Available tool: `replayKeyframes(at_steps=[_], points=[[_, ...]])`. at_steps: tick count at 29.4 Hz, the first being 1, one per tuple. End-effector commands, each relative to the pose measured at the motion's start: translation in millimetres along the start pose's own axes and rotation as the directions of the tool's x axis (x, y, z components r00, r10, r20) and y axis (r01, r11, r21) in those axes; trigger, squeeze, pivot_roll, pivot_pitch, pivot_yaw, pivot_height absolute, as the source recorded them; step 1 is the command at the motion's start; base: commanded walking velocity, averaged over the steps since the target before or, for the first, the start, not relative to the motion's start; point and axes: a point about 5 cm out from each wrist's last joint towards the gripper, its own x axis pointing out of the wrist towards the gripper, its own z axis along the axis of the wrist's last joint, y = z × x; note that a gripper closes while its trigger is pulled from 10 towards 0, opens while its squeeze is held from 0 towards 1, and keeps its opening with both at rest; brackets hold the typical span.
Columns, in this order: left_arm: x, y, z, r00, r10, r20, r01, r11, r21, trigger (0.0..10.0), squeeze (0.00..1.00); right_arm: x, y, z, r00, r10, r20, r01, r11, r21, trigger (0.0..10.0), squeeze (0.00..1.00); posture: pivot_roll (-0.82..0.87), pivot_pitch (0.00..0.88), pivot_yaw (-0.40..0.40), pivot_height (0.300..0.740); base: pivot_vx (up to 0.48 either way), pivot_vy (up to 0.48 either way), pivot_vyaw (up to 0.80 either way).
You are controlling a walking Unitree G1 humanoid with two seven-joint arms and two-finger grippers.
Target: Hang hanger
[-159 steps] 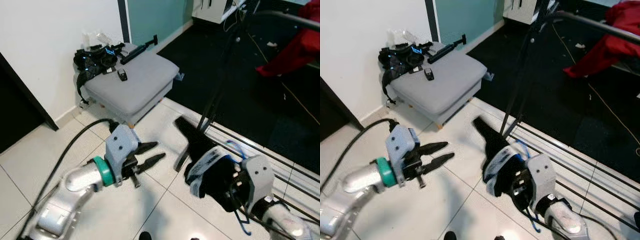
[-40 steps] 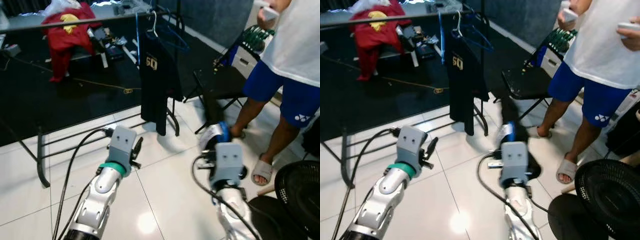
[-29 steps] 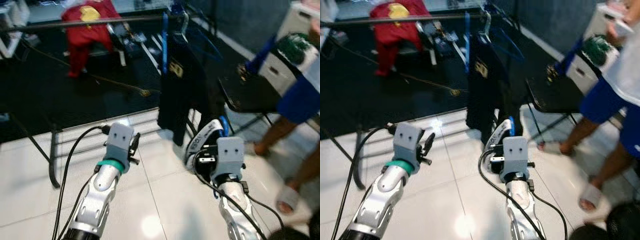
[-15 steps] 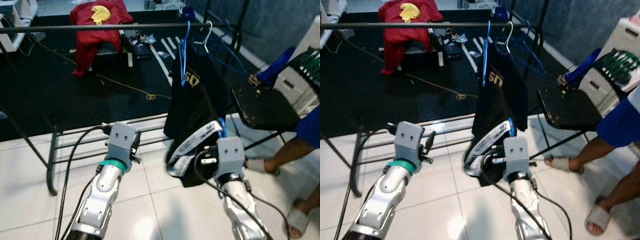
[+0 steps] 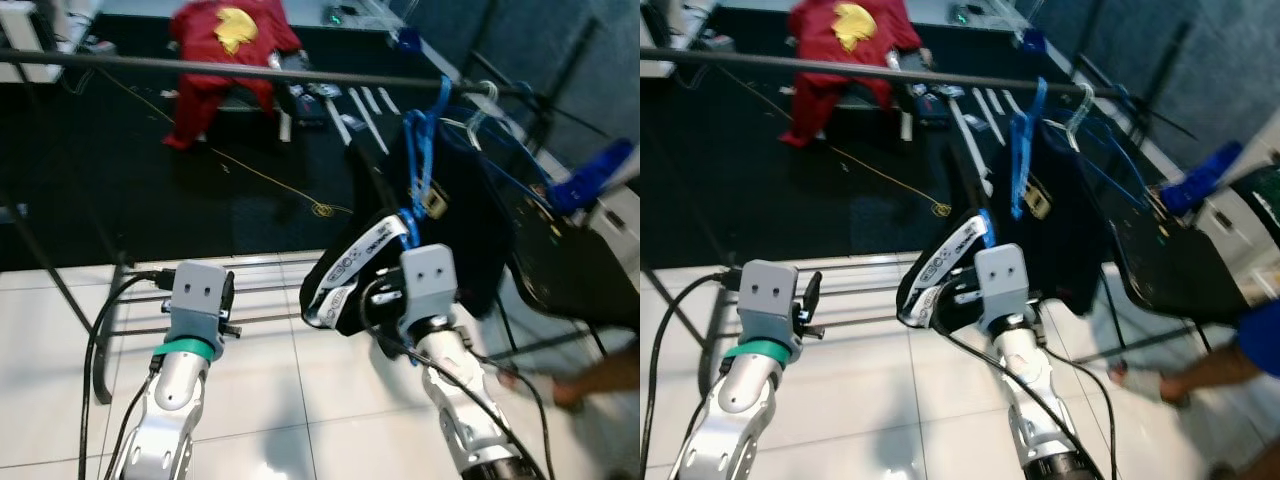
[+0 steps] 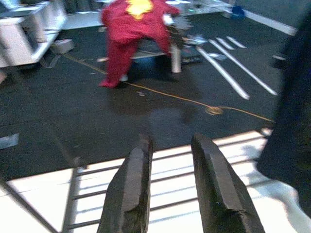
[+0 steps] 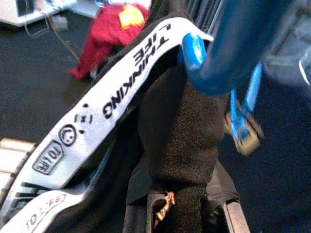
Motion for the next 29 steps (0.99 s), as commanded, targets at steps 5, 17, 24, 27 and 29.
replayKeyframes(at_steps=[5, 17, 24, 27, 29], points=[[-1.3, -3.0, 0, 1.0, 0.005, -0.002, -0.005, 1.0, -0.009, 10.0, 0.0, 1.5, -2.4, 18, 0.997, 0.031, 0.074, -0.03, 0.999, -0.013, 10.0, 0.0, -0.12, 0.137, -0.067, 0.74, 0.461, 0.0, 0.0], [-9.2, -19.6, 12, 0.971, -0.233, 0.05, 0.233, 0.972, 0.018, 10.0, 0.0, -7.0, -5.6, 29, 0.989, 0.092, 0.114, -0.104, 0.989, 0.107, 10.0, 0.0, -0.17, 0.064, -0.015, 0.74, 0.077, 0.0, 0.0], [-8.3, -22.4, 3, 0.978, -0.21, 0.01, 0.211, 0.977, -0.034, 10.0, 0.0, -34.7, -2.2, -23, 0.995, 0.062, -0.084, -0.044, 0.98, 0.195, 10.0, 0.0, -0.19, 0.049, 0.008, 0.74, 0.0, 0.0, 0.0], [-4.8, -22.8, 3, 0.981, -0.192, 0.011, 0.193, 0.98, -0.044, 10.0, 0.0, -48.7, -5.0, -44, 0.983, 0.027, -0.183, 0.028, 0.957, 0.288, 10.0, 0.0, -0.19, 0.056, 0.019, 0.74, 0.0, 0.0, 0.0], [-3.8, -22.5, 4, 0.981, -0.191, 0.014, 0.192, 0.981, -0.04, 10.0, 0.0, -51.0, -6.9, -47, 0.98, 0.016, -0.199, 0.047, 0.951, 0.306, 10.0, 0.0, -0.19, 0.057, 0.02, 0.74, 0.0, 0.0, 0.0]])
